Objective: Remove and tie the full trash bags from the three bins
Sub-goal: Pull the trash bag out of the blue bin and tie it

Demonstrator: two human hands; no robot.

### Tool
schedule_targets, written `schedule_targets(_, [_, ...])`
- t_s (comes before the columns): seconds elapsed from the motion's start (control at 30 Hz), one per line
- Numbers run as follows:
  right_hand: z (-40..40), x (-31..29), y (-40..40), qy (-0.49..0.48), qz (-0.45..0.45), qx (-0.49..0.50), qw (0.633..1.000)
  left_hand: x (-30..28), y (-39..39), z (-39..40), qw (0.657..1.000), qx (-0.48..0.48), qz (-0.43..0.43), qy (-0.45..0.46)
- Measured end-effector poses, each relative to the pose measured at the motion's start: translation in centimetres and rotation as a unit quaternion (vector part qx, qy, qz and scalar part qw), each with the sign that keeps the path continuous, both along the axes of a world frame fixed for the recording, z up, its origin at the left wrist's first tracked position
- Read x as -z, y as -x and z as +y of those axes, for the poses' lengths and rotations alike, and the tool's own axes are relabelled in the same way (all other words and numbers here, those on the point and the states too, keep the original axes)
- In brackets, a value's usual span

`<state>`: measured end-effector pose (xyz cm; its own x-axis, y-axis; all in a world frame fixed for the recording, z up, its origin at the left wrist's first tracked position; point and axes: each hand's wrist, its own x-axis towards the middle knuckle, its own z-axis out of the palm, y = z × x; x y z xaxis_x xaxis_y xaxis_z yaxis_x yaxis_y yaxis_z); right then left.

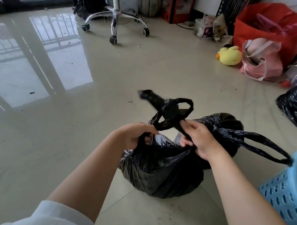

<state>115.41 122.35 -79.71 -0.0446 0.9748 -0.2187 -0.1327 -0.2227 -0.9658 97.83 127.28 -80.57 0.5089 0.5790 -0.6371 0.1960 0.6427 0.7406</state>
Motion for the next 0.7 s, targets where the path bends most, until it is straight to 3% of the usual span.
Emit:
schedule_targets(0.1, [-0.5,-0.1,-0.2,0.049,-0.026,-0.066,0.996,-0.6,0.7,-0.4,0.991,0.077,-0.104,-0.034])
schedule_targets(0.2, [-0.6,0.0,-0.2,0.074,-0.037,-0.124,0.989,-0.7,0.7,-0.6,0.986,0.104,-0.119,-0.049])
schedule_targets(0.43, [-0.6,-0.3,-0.3,0.104,-0.126,-0.199,0.966,-1.2,-1.1,-1.2,0.995,-0.036,-0.027,-0.086])
schedule_targets(0.7, [-0.5,-0.2,-0.6,0.128,-0.088,-0.169,0.973,-0.9,-0.5,-0.9,0.98,-0.11,-0.164,0.028])
